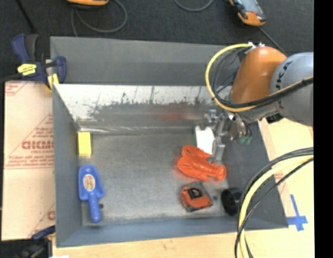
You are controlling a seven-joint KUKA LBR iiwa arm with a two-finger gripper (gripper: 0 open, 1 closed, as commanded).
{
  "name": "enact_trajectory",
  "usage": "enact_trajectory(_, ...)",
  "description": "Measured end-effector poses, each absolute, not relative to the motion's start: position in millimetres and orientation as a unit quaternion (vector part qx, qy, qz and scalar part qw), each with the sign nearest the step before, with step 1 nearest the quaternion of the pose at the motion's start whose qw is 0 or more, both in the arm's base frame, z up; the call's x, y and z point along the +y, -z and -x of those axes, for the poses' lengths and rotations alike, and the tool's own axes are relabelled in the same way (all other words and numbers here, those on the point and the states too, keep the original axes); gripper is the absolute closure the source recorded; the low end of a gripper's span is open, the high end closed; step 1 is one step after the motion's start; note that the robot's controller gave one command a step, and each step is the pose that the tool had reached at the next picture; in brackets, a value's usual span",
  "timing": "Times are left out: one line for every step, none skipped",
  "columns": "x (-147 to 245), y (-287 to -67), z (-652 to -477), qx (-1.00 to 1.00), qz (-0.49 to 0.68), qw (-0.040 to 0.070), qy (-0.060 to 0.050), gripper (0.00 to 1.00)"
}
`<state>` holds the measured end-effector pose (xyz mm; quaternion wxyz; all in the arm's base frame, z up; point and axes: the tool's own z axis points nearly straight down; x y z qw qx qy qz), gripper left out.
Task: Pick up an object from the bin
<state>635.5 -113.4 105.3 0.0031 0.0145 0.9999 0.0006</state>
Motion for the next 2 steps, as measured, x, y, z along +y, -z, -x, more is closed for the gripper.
enact_trajectory(-95.1,-93.7,-599.7,0.999,0.041,0.001,0.001,0.0)
enact_trajectory(-85.9,-85.2,-591.4,0.997,0.071,0.002,0.0,0.0)
